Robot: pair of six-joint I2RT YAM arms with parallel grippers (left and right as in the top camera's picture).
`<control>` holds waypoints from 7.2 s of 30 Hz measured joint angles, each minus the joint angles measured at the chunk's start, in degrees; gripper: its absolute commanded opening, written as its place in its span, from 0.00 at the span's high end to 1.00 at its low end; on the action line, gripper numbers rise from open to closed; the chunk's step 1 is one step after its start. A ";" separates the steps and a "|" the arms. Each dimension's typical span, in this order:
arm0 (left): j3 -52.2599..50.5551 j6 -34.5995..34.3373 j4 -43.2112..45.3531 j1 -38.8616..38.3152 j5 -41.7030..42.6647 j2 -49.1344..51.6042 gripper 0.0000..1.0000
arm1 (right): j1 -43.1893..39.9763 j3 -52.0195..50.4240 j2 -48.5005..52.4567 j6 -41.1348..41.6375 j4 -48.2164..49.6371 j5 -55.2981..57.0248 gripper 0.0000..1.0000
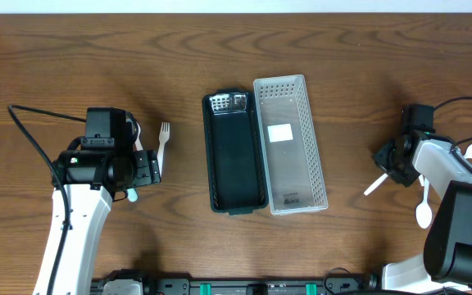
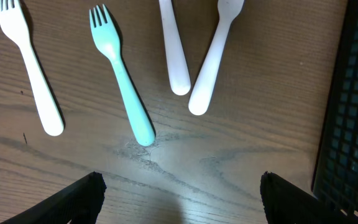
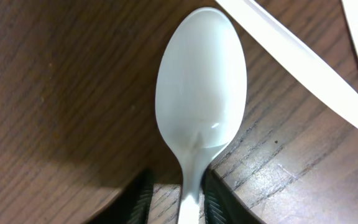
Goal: Pack container
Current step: 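Carry the white spoon into the white basket and release it, then return the right gripper to the cutlery and grasp another white spoon, then place the second white spoon into the white basket with the right gripper, then grasp the white fork near the right arm with the right gripper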
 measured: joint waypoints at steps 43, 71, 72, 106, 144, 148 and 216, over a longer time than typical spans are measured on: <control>0.00 0.00 0.00 0.00 0.00 0.00 0.17 | 35.01 25.55 4.39 -25.11 -10.10 -10.64 0.95; 0.00 0.00 0.00 -0.02 0.02 0.00 0.17 | 0.31 35.30 -7.85 -32.94 -20.81 -2.80 0.07; 0.00 0.00 0.00 0.00 0.02 0.00 0.17 | -1.38 34.40 -6.49 -34.21 -20.70 -2.89 0.05; 0.00 0.00 0.04 0.00 0.00 0.00 0.17 | -9.70 27.34 19.21 -44.78 -16.31 -6.60 0.64; 0.00 0.00 1.01 0.00 0.00 0.00 0.16 | 22.29 35.58 -7.48 -29.27 -16.68 -14.40 0.99; 0.00 0.00 1.18 0.00 0.00 0.00 0.16 | 29.03 35.56 -4.61 -25.59 -16.68 -14.34 0.99; 0.04 0.00 1.33 0.00 0.00 0.00 0.16 | -17.79 -7.19 -12.17 -14.64 -2.99 -2.36 0.10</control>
